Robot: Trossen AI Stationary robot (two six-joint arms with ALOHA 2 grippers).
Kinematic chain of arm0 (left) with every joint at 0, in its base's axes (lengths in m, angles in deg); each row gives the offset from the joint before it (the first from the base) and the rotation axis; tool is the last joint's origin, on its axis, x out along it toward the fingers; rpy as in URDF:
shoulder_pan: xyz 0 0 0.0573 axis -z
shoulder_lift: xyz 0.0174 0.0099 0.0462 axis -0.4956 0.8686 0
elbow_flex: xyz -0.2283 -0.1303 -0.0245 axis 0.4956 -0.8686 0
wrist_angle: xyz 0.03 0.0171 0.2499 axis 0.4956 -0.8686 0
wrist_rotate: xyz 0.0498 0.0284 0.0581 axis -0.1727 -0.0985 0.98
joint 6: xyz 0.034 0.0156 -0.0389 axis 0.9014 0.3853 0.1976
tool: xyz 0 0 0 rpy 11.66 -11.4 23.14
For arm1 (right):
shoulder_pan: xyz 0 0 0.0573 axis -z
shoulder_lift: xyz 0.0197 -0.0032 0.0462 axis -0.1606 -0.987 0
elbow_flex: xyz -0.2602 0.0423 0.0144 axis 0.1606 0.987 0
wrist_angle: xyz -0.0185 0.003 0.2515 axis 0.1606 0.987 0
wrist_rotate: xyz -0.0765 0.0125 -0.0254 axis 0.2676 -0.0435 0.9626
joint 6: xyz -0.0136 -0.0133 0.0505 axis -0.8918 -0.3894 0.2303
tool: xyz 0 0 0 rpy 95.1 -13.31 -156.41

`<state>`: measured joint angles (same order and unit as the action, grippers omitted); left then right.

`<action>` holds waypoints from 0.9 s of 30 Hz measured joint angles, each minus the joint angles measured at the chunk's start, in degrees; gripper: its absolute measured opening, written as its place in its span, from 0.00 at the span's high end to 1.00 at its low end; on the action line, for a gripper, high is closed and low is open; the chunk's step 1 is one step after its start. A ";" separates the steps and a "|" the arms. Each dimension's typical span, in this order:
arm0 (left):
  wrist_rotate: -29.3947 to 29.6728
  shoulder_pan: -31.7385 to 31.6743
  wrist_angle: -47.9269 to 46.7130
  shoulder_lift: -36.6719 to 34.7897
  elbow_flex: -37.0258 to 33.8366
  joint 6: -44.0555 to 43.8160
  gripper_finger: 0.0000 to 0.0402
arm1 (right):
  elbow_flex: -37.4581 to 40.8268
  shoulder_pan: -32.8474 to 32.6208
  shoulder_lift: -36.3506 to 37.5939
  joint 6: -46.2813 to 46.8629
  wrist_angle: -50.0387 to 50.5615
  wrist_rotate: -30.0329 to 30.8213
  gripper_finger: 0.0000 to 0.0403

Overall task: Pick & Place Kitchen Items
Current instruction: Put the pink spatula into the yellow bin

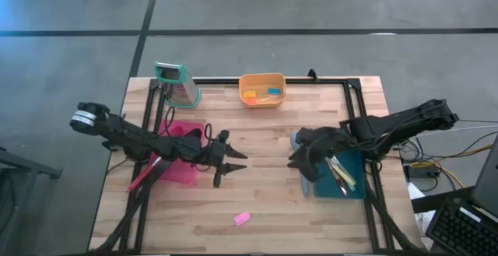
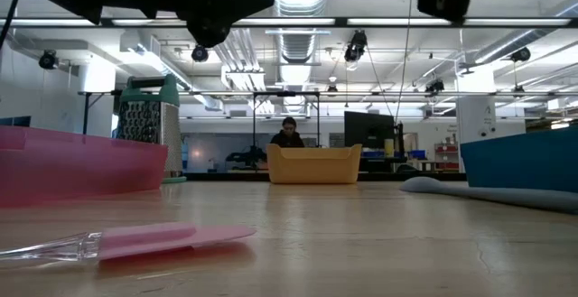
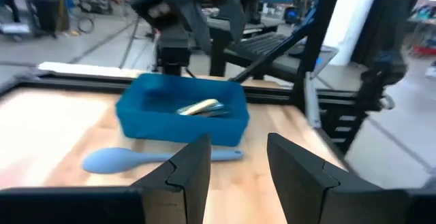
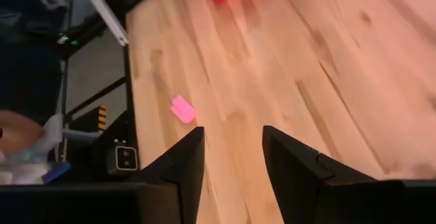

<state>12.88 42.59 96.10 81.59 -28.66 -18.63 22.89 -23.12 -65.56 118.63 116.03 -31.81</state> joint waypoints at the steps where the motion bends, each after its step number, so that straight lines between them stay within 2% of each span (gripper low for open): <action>1: -0.58 0.45 -0.52 -0.07 0.18 -0.89 0.63 | -0.57 -0.12 0.00 -1.33 -0.07 0.00 0.66; 6: -0.77 4.67 -9.26 0.00 2.84 -2.82 0.63 | -2.96 -0.12 0.00 -3.82 -0.01 0.11 0.69; 11: 8.32 11.50 -25.78 2.13 9.02 -5.10 0.63 | -4.00 -0.12 0.00 -3.92 0.08 0.15 0.72; 15: 14.21 16.43 -33.69 5.22 13.89 -10.37 0.63 | -4.20 -0.12 0.00 -3.92 0.14 0.14 0.74; 19: 14.04 19.97 -38.22 9.09 18.18 -13.90 0.63 | -3.61 -0.12 0.00 -3.92 0.32 0.13 0.77; 27: 13.53 24.26 -47.77 19.71 26.96 -11.25 0.63 | -2.16 -0.12 0.00 -3.90 0.48 0.10 0.84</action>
<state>26.41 66.86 48.34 101.29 -1.70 -29.88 20.73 -23.24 -65.56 114.73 116.51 -31.71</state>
